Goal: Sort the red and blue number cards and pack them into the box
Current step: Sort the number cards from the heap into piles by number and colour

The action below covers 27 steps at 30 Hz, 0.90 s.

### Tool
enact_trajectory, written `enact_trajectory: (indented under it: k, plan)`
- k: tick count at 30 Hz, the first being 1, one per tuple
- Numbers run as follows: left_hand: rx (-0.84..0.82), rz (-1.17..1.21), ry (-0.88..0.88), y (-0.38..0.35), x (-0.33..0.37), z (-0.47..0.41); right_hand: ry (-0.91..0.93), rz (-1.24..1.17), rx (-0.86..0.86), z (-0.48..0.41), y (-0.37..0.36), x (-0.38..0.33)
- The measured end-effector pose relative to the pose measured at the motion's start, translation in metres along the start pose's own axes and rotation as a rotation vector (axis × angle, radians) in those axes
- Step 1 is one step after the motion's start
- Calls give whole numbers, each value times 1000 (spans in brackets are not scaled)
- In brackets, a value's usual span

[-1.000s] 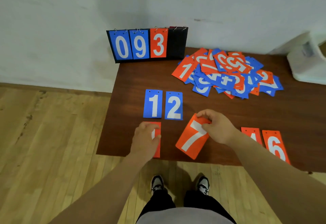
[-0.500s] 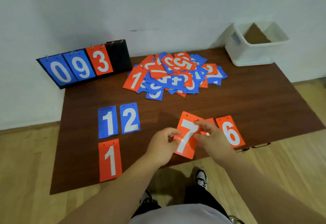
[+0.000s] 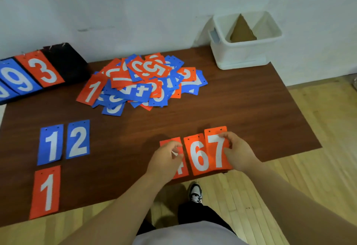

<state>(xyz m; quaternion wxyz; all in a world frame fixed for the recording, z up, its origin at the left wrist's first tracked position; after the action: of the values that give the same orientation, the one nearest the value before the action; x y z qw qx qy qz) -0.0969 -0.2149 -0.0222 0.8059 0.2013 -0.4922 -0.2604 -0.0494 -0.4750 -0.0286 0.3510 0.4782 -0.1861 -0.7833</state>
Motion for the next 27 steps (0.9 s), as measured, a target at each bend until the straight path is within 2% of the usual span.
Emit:
enact_trajectory:
  k: [7,12,22,27]
  plan:
    - [76,-188,120,2,-7,-2,35,271,-129,-34,2,38]
    - [115,-264,154,14,-7,-5,50,468,-65,-39,11,31]
    - [338,-357,181,94,-12,-11,272,346,-28,-63,11,-100]
    - [375,-372,196,157,-34,-25,342,318,-13,-76,-14,-170]
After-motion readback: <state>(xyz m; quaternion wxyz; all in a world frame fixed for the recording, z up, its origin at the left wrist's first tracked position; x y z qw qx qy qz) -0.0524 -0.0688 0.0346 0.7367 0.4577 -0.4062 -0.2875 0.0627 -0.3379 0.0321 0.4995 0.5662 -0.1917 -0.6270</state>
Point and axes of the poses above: each hand's wrist, its own z-axis away from the middle knuckle, its own y-axis out of the back of the hand, x = y × z, the point moved 9 cm from there along -z, towards the middle knuckle, and after that the axes turned 3 degrees about y, right-handed, at the moved point
